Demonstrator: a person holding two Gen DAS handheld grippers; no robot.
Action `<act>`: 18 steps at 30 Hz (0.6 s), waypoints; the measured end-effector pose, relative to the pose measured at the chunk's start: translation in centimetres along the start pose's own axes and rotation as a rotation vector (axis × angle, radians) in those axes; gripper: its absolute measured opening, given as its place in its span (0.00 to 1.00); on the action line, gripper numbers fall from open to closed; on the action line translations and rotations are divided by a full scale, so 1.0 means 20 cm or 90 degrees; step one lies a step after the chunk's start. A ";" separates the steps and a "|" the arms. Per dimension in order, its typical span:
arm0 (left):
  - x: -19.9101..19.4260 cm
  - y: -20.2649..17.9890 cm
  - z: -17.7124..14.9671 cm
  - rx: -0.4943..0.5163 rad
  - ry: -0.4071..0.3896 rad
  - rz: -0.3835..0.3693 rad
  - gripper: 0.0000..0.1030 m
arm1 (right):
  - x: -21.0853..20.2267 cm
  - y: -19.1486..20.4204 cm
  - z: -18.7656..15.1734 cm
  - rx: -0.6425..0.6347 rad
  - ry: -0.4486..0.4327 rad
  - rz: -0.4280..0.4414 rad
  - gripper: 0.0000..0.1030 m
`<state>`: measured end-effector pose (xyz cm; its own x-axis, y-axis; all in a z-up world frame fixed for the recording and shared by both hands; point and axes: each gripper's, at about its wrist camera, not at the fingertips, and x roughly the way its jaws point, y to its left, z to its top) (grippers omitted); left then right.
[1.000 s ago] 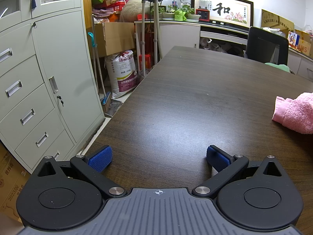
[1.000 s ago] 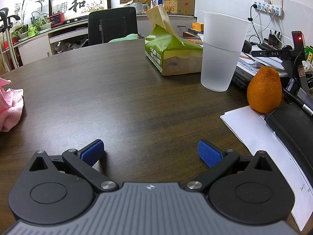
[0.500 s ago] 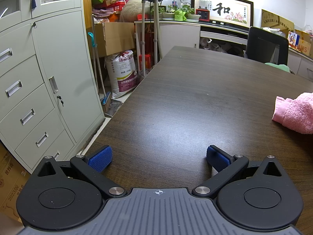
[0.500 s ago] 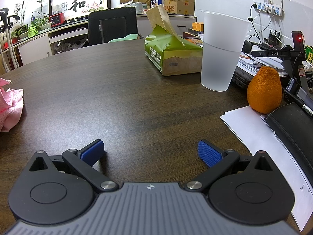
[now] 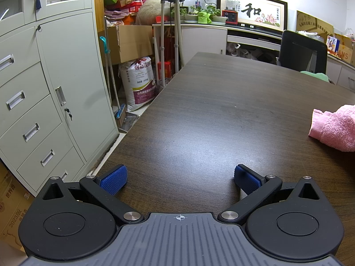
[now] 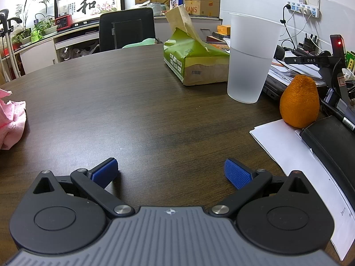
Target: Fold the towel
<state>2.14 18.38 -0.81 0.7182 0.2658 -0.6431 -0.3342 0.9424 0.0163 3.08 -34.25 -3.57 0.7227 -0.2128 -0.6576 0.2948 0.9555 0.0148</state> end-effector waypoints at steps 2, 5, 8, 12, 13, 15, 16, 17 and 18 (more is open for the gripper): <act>0.00 0.00 0.00 0.000 0.000 0.000 1.00 | 0.00 0.00 0.00 0.001 0.000 -0.001 1.00; 0.00 0.00 0.00 0.000 0.000 0.000 1.00 | 0.00 0.01 0.00 0.002 0.000 -0.004 1.00; 0.00 0.00 0.00 0.000 0.000 0.000 1.00 | 0.00 0.01 0.00 0.003 0.000 -0.005 1.00; 0.00 0.00 0.00 0.000 0.000 0.000 1.00 | 0.00 0.01 0.00 0.003 0.000 -0.005 1.00; 0.00 0.00 0.00 0.000 0.000 0.000 1.00 | 0.00 0.01 0.00 0.003 0.000 -0.005 1.00; 0.00 0.00 0.00 0.000 0.000 0.000 1.00 | 0.00 0.01 0.00 0.003 0.000 -0.005 1.00; 0.00 0.00 0.00 0.000 0.000 0.000 1.00 | 0.00 0.01 0.00 0.003 0.000 -0.005 1.00; 0.00 0.00 0.00 0.000 0.000 0.000 1.00 | 0.00 0.01 0.00 0.003 0.000 -0.005 1.00; 0.00 0.00 0.00 0.000 0.000 0.000 1.00 | 0.00 0.01 0.00 0.003 0.000 -0.005 1.00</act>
<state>2.16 18.44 -0.79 0.7182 0.2655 -0.6431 -0.3341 0.9424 0.0160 3.22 -34.12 -3.59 0.7206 -0.2204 -0.6574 0.3033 0.9528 0.0131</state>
